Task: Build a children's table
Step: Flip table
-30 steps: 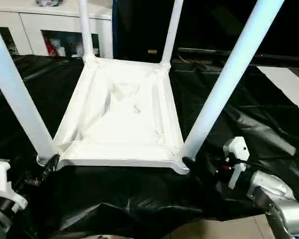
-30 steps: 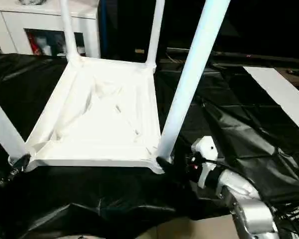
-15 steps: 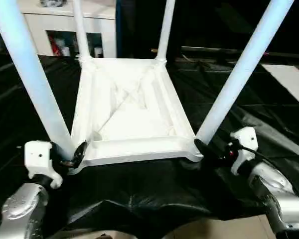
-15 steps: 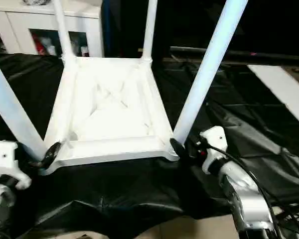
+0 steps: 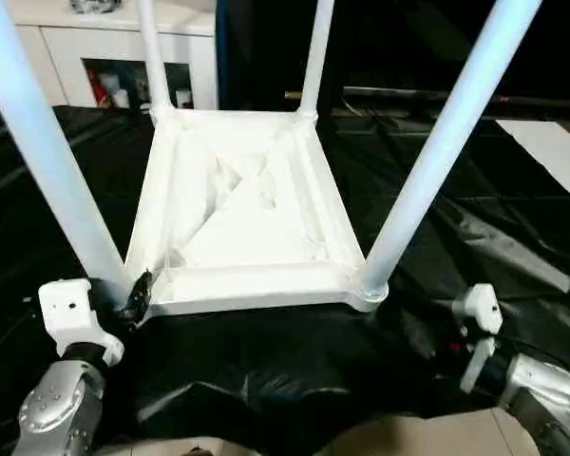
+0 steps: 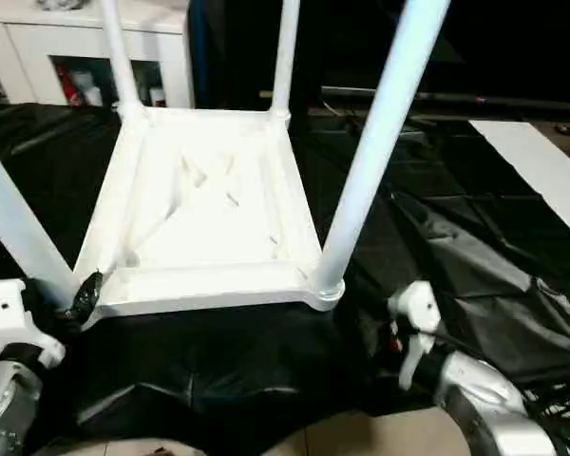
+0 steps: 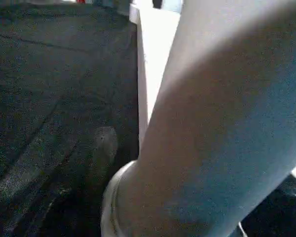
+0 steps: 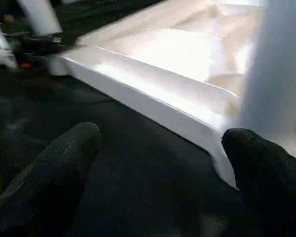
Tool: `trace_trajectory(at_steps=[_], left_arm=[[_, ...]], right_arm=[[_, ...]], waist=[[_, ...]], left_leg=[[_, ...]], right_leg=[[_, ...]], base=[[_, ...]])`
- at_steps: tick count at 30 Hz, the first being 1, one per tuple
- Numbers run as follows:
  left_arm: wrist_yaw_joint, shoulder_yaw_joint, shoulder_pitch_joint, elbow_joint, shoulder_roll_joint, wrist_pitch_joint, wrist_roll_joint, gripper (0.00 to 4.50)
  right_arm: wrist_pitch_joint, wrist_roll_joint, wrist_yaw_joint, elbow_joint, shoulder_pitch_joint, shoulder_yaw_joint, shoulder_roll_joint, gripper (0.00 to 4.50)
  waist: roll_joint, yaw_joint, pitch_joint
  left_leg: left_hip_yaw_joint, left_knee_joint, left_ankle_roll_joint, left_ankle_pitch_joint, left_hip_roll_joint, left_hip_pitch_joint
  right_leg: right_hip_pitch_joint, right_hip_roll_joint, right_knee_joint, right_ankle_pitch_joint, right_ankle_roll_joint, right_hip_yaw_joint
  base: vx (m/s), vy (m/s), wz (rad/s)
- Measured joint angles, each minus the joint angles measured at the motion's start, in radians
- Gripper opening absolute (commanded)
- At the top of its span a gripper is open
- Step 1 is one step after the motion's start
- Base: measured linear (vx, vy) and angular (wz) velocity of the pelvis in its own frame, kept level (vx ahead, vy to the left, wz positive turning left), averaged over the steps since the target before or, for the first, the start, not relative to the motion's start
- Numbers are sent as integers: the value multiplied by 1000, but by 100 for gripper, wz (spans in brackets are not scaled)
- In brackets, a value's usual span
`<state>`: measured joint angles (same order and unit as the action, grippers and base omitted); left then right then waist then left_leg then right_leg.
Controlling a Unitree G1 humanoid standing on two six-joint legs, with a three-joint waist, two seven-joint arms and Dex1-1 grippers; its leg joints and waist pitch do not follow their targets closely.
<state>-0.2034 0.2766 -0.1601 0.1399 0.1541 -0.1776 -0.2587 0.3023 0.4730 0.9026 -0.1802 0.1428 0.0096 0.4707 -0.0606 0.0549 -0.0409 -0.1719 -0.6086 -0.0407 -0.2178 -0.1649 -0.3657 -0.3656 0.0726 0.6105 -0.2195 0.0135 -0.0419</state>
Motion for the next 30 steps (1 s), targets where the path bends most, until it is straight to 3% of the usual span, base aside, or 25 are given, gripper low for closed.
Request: trace_trajectory(at_steps=[12,20,26,30], left_arm=[[-6,0,2,13,-19,-13,-15,304],[-8,13,27,62,-33,-143,-87,304],[15,46,86,61,-92,-203,-209,304],[16,37,89,61,-92,-241,-217,304]], right_arm=[[-1,-81,-47,117,-173,117,-100,450],[23,-60,9,94,-171,156,-101,450],[44,-37,22,80,-168,157,-101,450],[64,-35,-24,97,-194,147,-136,450]], waist=[[-1,1,-1],[-3,7,-3],[-7,8,-6],[-7,8,-6]], left_leg=[[0,0,0,0,0,-3],[-1,0,1,1,0,-3],[-1,0,0,2,-1,-3],[-1,0,-1,3,-1,-3]], right_leg=[[-2,0,0,0,0,0],[-3,0,0,0,0,0],[-3,0,1,1,-1,0],[-3,0,1,1,-1,0]], base=[[0,0,0],[0,0,0],[0,0,0],[0,0,0]])
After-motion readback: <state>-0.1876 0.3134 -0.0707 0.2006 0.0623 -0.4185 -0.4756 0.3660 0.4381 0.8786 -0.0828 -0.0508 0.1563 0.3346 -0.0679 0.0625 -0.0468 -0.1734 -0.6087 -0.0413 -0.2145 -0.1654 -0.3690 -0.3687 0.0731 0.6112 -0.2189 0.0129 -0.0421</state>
